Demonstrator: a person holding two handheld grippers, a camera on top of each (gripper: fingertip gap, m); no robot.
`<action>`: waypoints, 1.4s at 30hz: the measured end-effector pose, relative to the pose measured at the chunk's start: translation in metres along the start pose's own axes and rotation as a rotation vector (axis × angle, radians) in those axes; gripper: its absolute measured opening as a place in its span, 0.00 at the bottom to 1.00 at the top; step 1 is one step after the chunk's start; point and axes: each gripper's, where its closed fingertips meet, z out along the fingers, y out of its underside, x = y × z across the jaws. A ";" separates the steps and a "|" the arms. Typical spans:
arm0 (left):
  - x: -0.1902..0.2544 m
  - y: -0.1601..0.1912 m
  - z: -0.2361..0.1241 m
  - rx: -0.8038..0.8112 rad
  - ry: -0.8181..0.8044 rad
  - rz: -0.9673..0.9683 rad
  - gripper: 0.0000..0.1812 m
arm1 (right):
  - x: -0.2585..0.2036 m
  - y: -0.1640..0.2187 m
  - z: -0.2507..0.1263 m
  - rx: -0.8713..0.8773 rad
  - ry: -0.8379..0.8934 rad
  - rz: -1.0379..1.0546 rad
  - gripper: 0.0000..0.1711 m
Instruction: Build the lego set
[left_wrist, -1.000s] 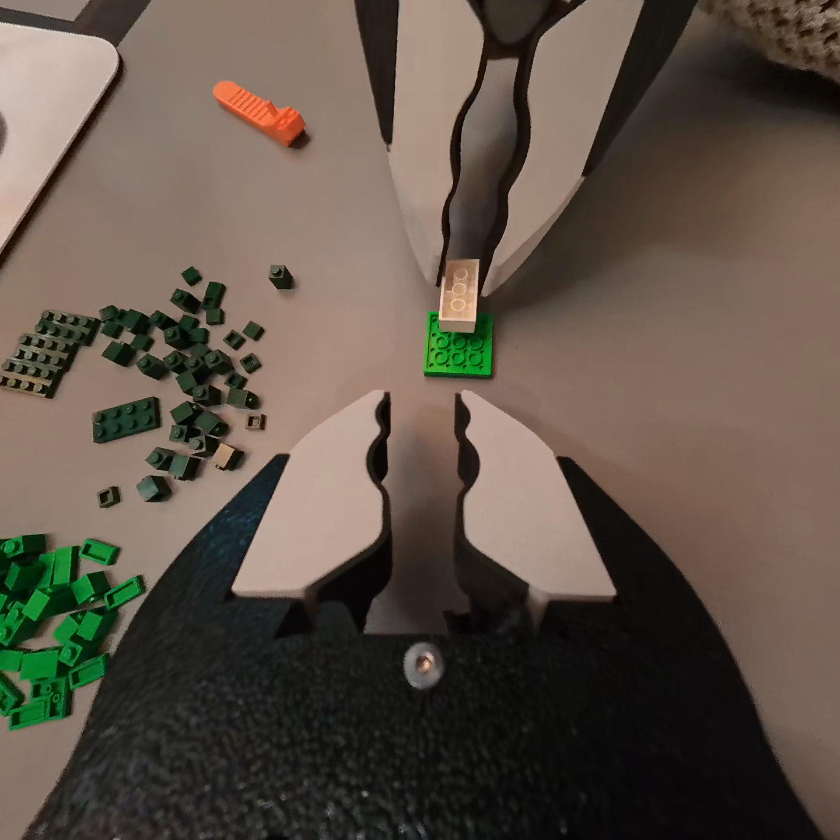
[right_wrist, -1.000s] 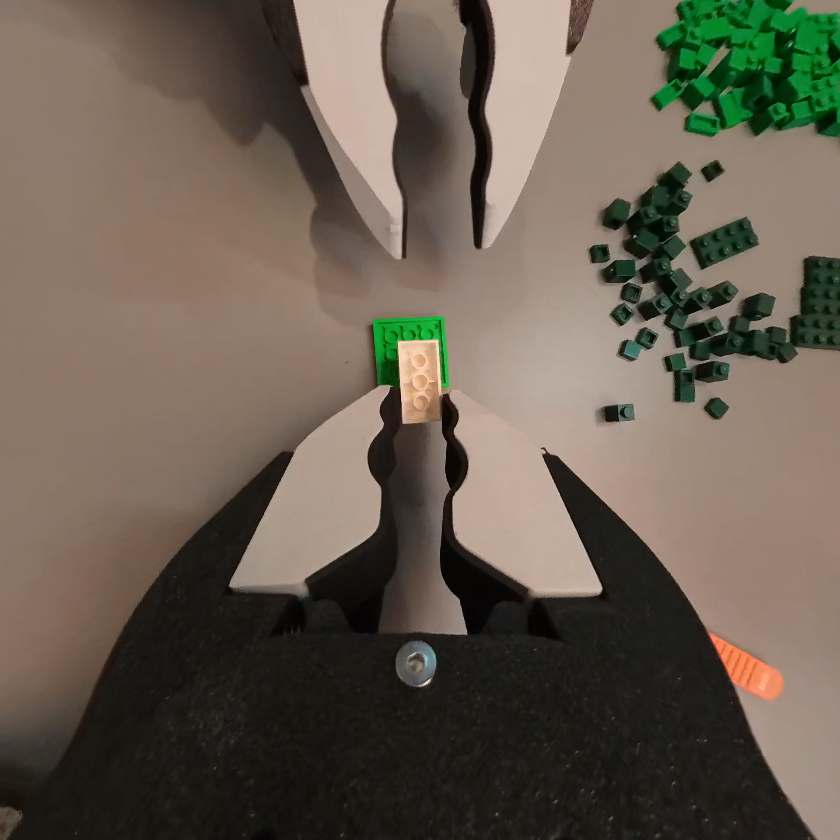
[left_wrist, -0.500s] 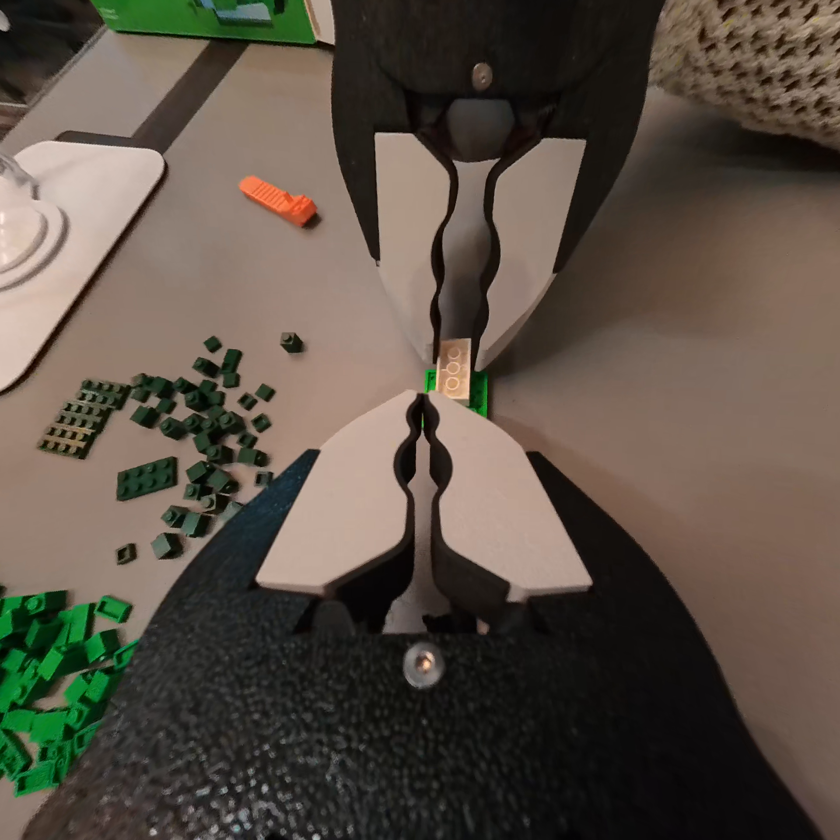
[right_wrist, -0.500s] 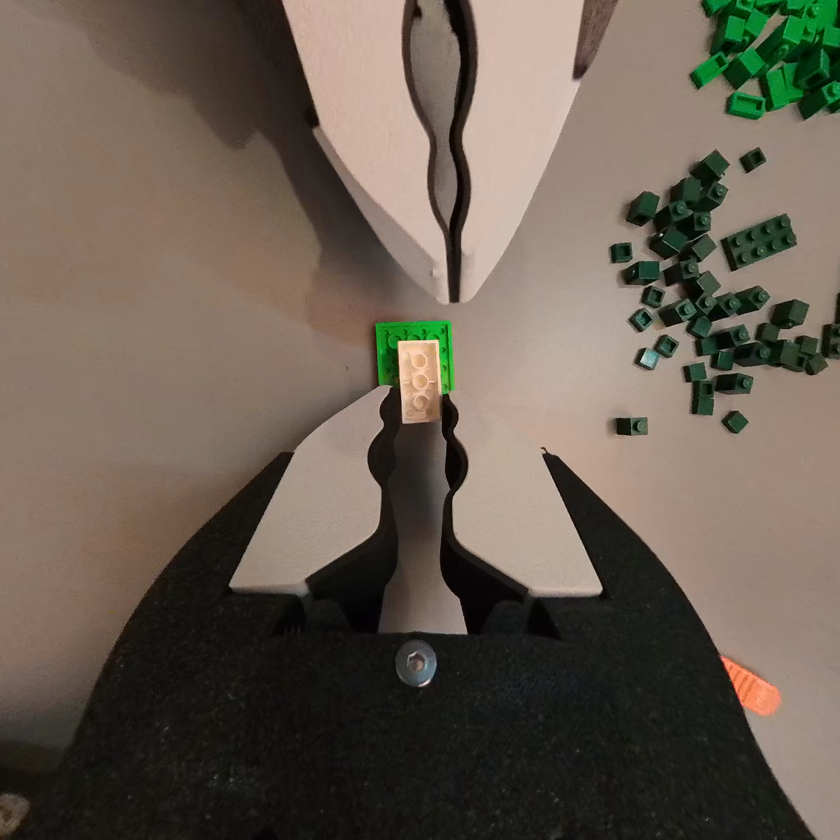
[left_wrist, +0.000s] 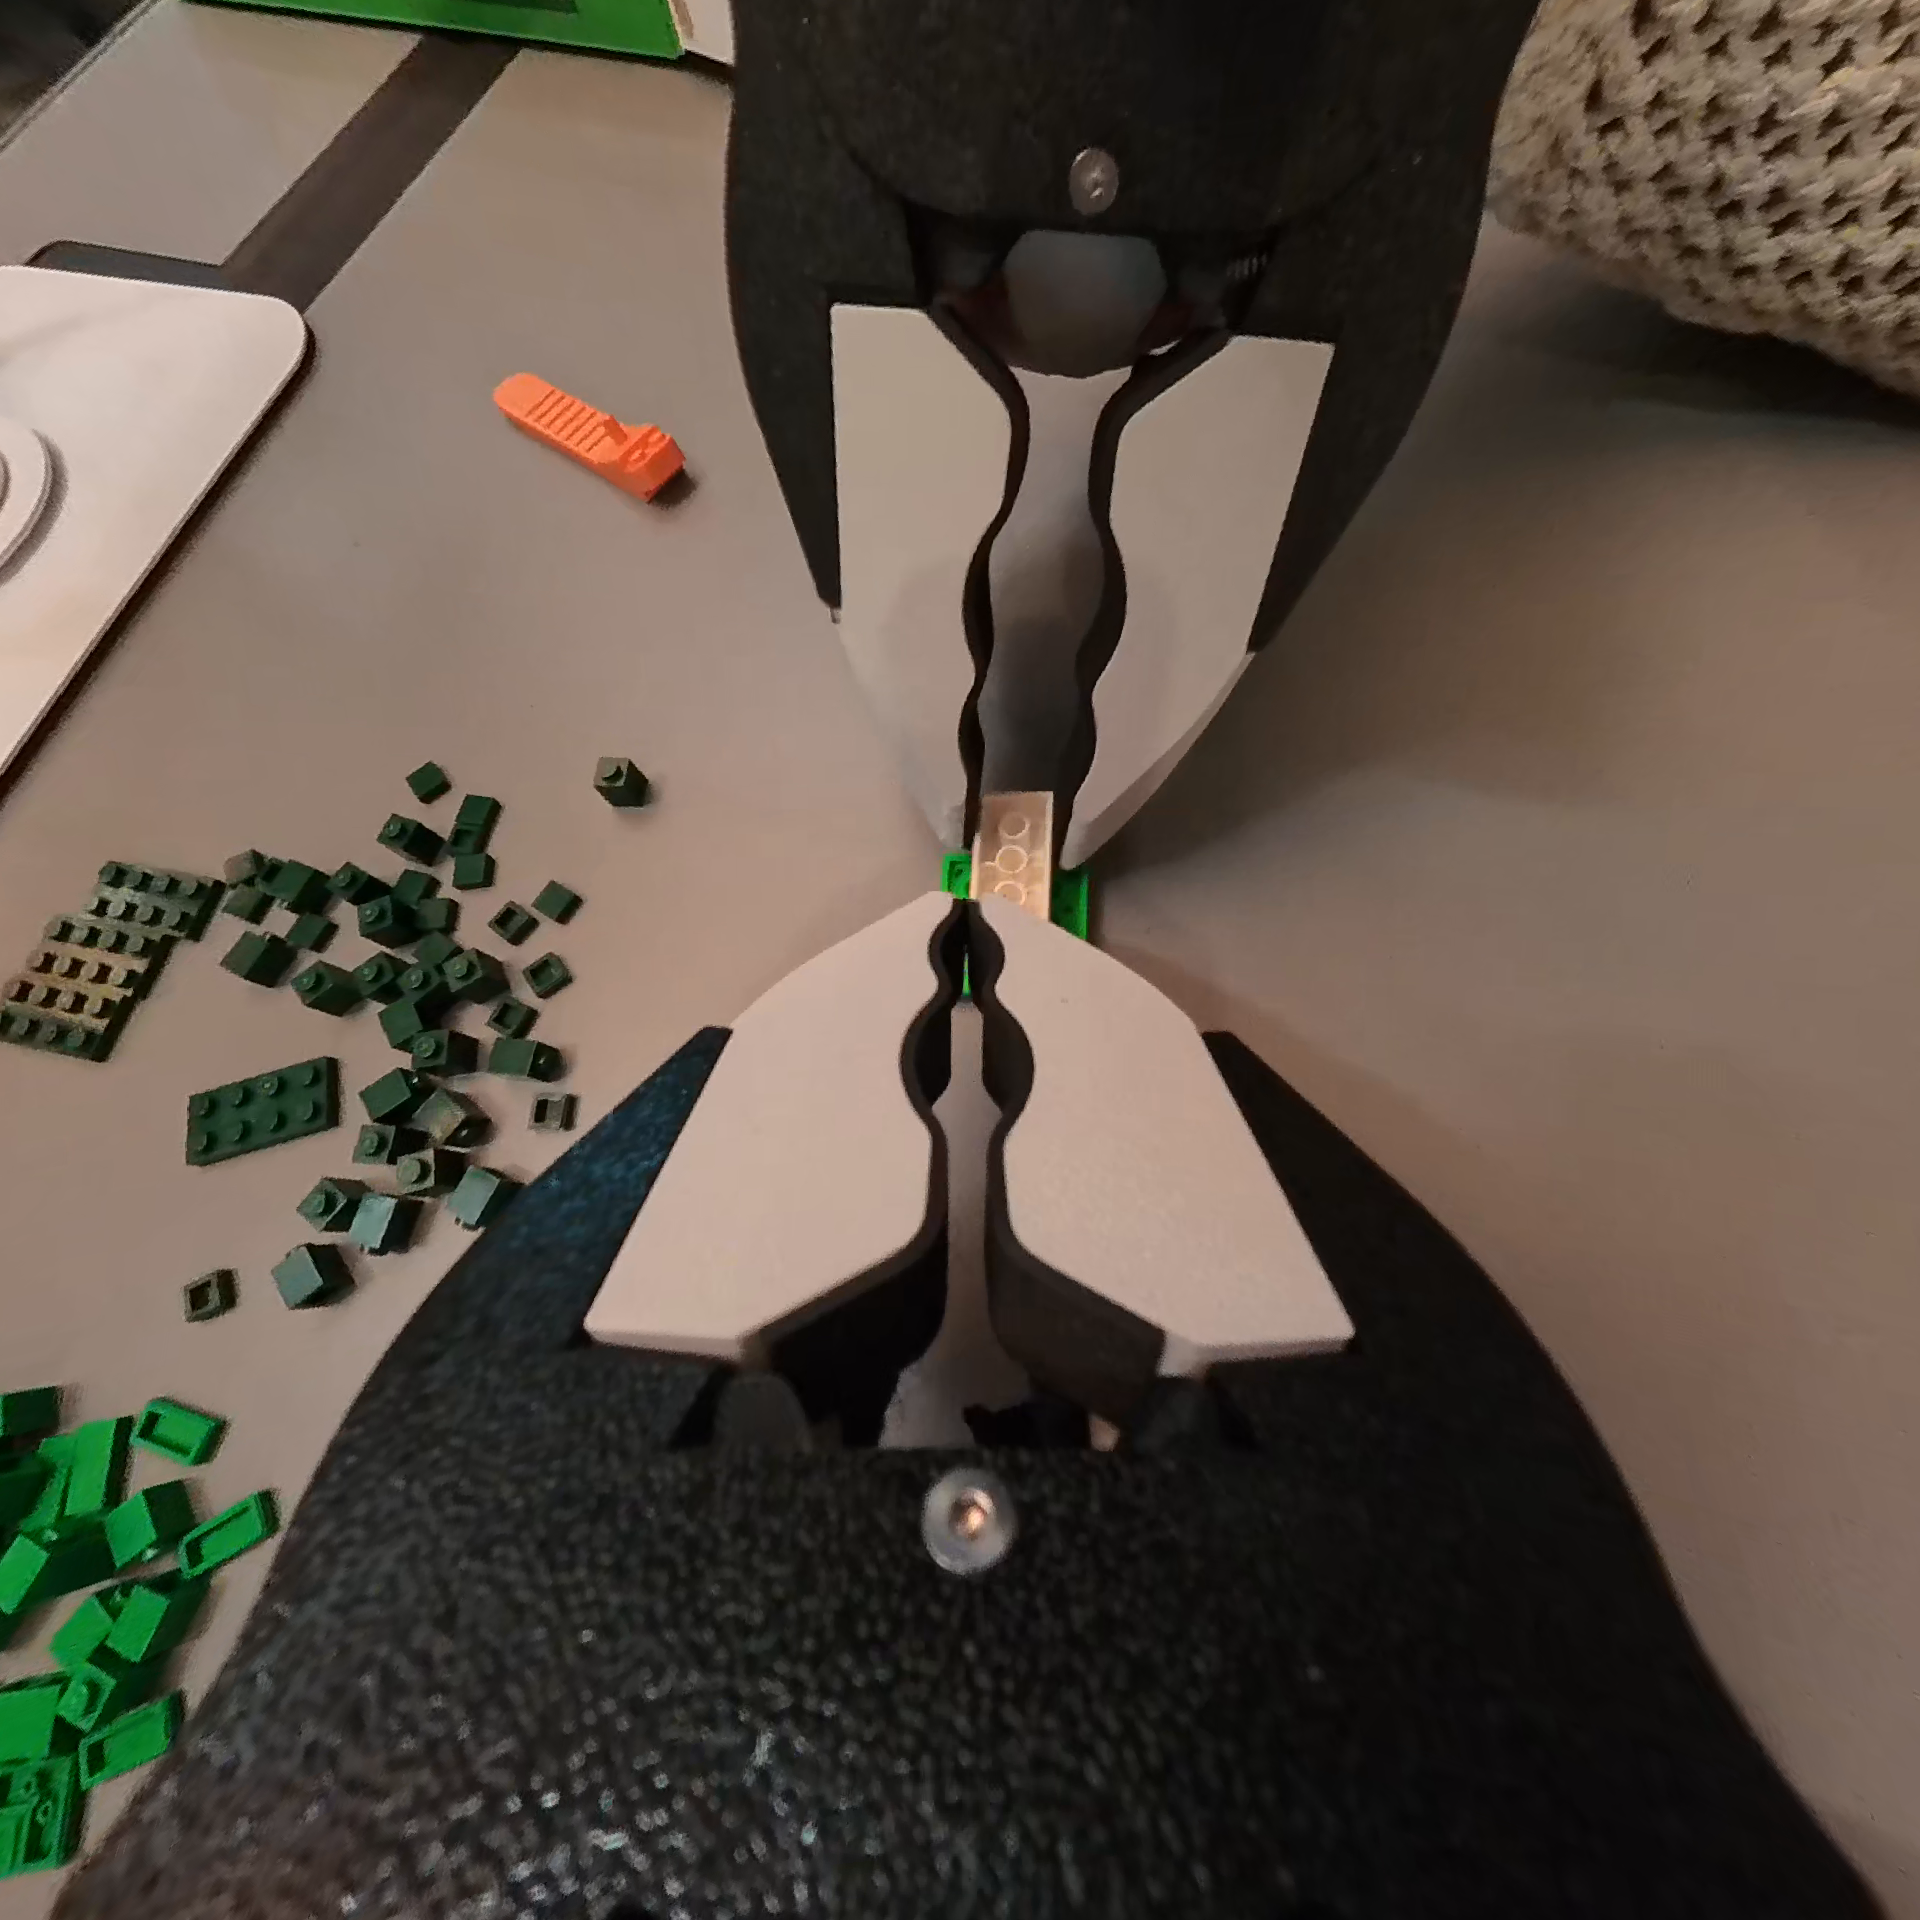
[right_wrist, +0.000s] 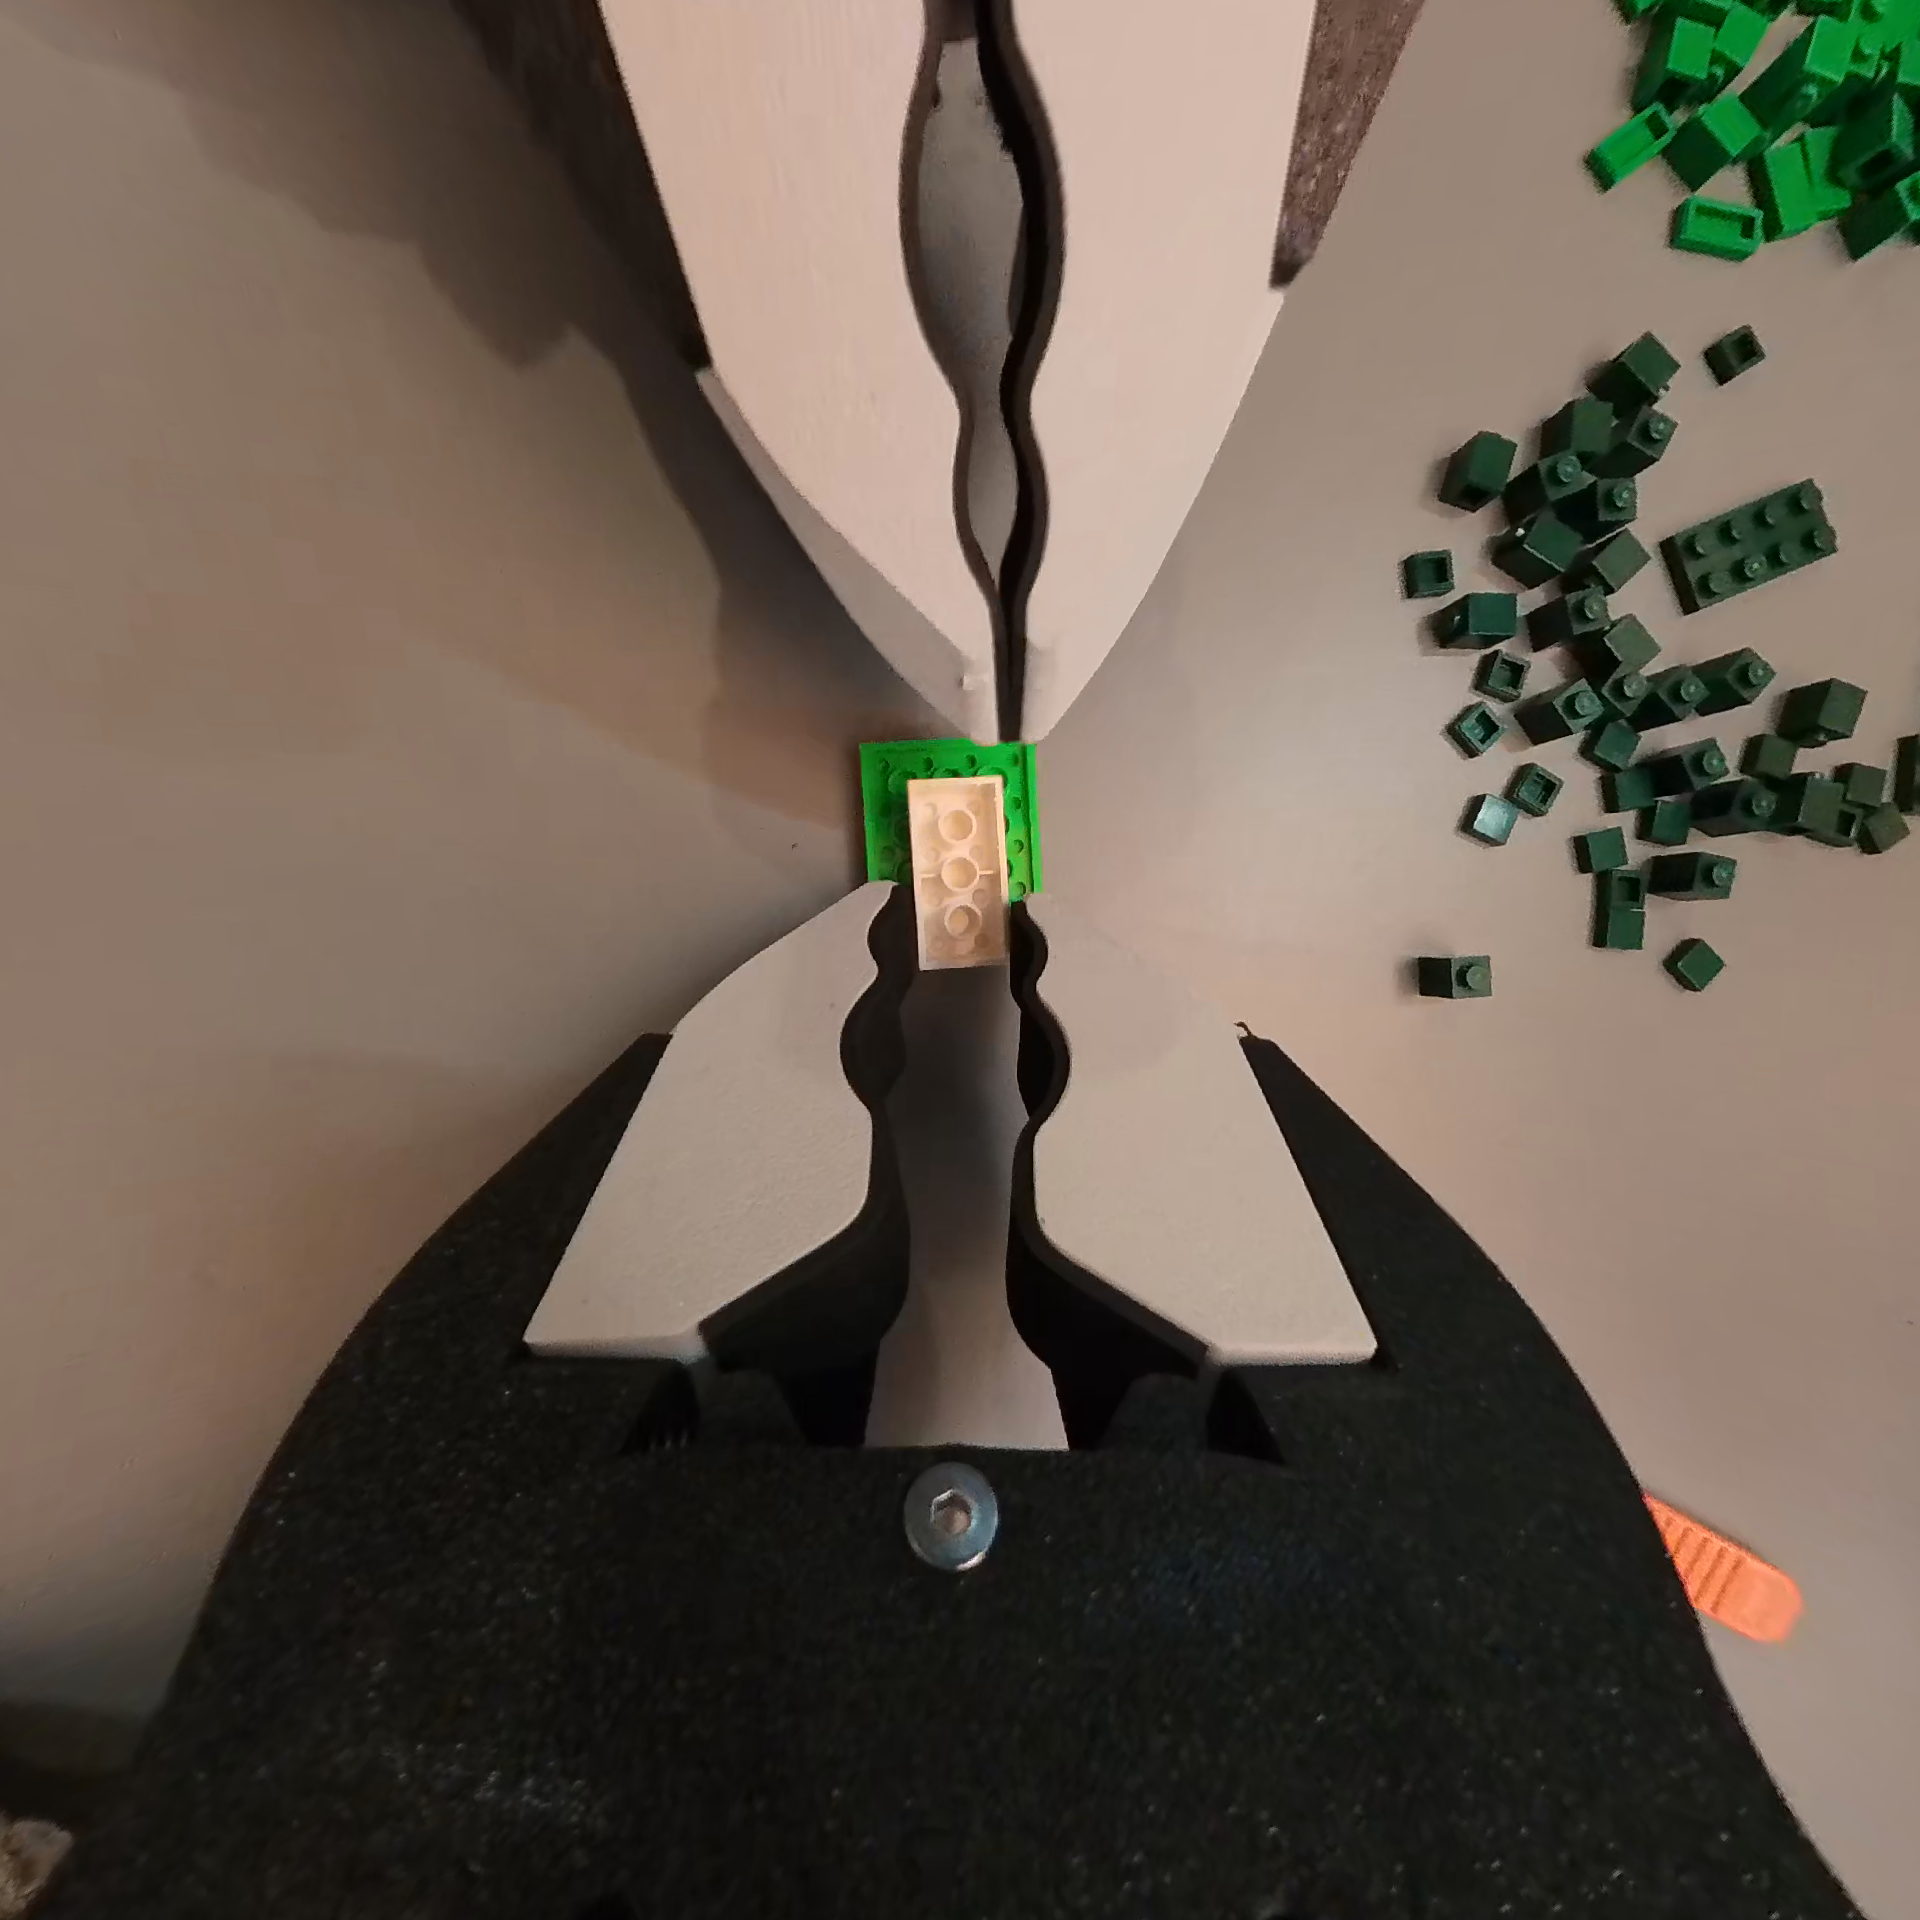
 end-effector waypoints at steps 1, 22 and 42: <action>0.001 0.000 0.001 -0.001 0.001 0.003 0.00 | 0.000 0.000 0.000 0.000 0.000 0.001 0.10; 0.002 0.009 0.015 -0.108 -0.064 0.062 0.00 | 0.000 0.000 0.000 0.002 0.005 0.000 0.10; 0.003 0.009 0.014 -0.146 -0.089 0.088 0.00 | 0.001 0.004 -0.001 0.156 0.058 0.039 0.23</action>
